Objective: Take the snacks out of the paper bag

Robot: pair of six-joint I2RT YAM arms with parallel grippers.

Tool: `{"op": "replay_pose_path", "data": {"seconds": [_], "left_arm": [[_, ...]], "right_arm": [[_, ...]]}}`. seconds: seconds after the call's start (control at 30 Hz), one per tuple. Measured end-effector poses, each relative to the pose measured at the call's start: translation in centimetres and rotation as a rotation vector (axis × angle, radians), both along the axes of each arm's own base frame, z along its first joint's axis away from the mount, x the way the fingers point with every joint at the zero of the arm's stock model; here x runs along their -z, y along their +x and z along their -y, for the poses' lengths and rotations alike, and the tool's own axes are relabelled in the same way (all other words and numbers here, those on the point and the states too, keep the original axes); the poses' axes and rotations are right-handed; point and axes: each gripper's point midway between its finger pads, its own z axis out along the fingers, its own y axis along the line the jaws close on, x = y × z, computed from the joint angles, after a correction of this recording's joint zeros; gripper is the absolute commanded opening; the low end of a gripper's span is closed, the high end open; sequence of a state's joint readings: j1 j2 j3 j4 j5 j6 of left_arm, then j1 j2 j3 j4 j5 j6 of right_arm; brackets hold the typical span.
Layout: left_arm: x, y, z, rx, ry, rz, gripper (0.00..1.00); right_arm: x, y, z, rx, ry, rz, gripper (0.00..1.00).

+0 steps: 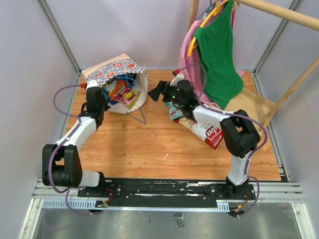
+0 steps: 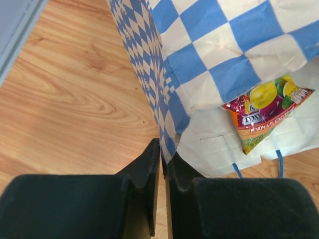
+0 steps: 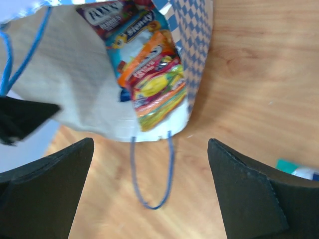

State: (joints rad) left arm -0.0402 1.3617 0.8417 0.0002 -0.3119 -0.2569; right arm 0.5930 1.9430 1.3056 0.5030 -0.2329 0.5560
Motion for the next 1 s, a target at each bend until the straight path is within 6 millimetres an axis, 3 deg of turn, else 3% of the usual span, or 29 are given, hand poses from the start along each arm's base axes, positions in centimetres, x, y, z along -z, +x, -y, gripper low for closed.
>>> {"op": "replay_pose_path", "data": {"seconds": [0.13, 0.23, 0.37, 0.43, 0.53, 0.63, 0.83, 1.0], "left_arm": [[0.2, -0.1, 0.3, 0.011, -0.014, 0.009, 0.13], [0.4, -0.3, 0.4, 0.014, -0.020, 0.013, 0.16], [1.0, -0.5, 0.6, 0.028, -0.026, 0.006, 0.24], [1.1, -0.6, 0.8, 0.040, -0.029, 0.004, 0.39], [0.8, -0.5, 1.1, 0.062, -0.032, 0.011, 0.74], [0.5, -0.4, 1.3, 0.085, -0.041, 0.021, 0.93], [-1.0, -0.6, 2.1, 0.131, -0.060, 0.059, 0.99], [-3.2, -0.9, 2.8, 0.172, -0.078, 0.116, 0.99]], "right_arm": [[-1.2, -2.6, -0.4, 0.047, 0.201, -0.103, 0.98], [0.6, -3.6, -3.1, 0.053, 0.294, -0.237, 0.99], [3.2, -2.8, -8.3, 0.034, 0.421, -0.406, 0.99], [4.9, -1.9, -10.1, 0.036, 0.483, -0.497, 0.99], [6.9, -1.0, -11.4, 0.058, 0.538, -0.604, 0.98], [8.2, -0.7, -12.0, 0.093, 0.540, -0.679, 0.98], [8.1, 0.2, -12.0, 0.163, 0.534, -0.713, 0.99], [7.2, 1.2, -12.4, 0.194, 0.544, -0.724, 0.83]]}}
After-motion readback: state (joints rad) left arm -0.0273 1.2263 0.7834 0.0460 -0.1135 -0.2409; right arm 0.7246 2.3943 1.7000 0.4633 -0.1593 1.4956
